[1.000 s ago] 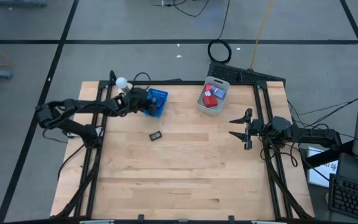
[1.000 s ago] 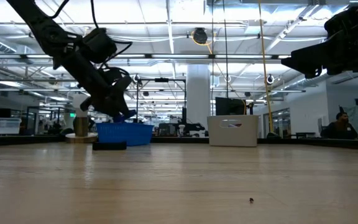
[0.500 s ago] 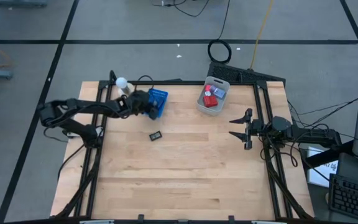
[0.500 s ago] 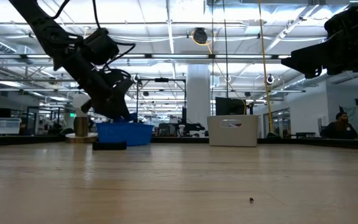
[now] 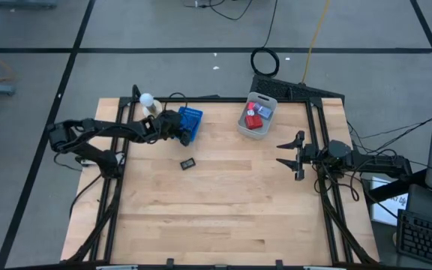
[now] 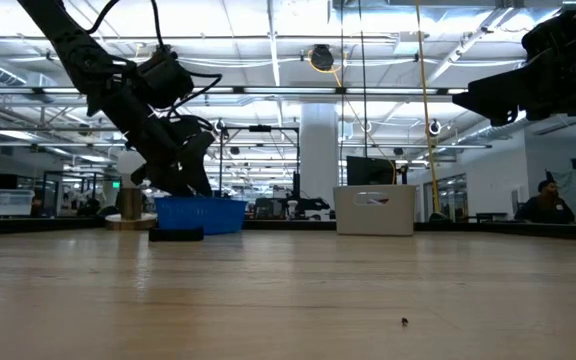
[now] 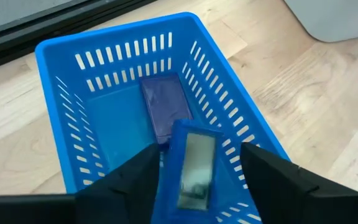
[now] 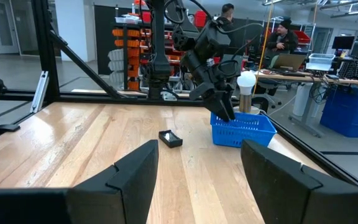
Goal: Pick & Place Office items
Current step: Put the black digital clock into the blue bin
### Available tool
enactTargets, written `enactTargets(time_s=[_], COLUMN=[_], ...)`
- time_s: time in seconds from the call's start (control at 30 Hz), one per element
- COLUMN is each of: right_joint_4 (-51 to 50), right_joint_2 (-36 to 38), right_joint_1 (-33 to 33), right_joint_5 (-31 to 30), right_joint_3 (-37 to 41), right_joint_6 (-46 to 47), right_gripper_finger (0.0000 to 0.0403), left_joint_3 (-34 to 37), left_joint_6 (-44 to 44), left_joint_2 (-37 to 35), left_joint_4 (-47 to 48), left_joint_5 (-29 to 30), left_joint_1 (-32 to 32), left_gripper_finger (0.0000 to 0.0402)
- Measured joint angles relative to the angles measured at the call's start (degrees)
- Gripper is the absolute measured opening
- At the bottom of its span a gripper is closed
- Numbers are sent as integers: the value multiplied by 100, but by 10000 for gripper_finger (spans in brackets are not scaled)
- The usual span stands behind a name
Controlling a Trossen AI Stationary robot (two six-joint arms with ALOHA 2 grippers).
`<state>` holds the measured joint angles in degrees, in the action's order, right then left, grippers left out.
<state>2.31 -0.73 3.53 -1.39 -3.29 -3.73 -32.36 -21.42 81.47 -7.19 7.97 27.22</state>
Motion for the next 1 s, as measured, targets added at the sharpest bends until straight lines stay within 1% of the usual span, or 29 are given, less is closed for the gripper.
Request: enactTargets(time_s=[0.2, 0.33, 0.4, 0.47, 0.63, 0.83, 0.93, 1.0], right_joint_4=[0, 0, 0, 0, 0, 0, 0, 0], right_joint_2=[0, 0, 0, 0, 0, 0, 0, 0], right_joint_1=[1, 0, 2, 2, 2, 1, 0, 0], right_joint_5=[-2, 0, -2, -2, 0, -2, -2, 0], right_joint_3=[-2, -1, -2, -2, -2, -2, 0, -1], right_joint_6=[0, 0, 0, 0, 0, 0, 0, 0], right_gripper_finger=[222, 222, 222, 222, 222, 222, 222, 222], left_joint_3=[0, 0, 0, 2, 0, -6, -185, -426], left_joint_6=[386, 521, 546, 758, 1230, 1234, 1232, 1232], left_joint_2=[-5, -133, -266, -441, -892, -1291, -1335, -1339], left_joint_4=[-60, -241, -252, -259, -257, -236, -26, 300], left_joint_5=[-63, -481, -667, -797, -846, -784, -547, -413], left_joint_1=[0, -20, -68, -173, -701, -1467, -1818, -2030], left_gripper_finger=[263, 277, 279, 279, 274, 273, 273, 273])
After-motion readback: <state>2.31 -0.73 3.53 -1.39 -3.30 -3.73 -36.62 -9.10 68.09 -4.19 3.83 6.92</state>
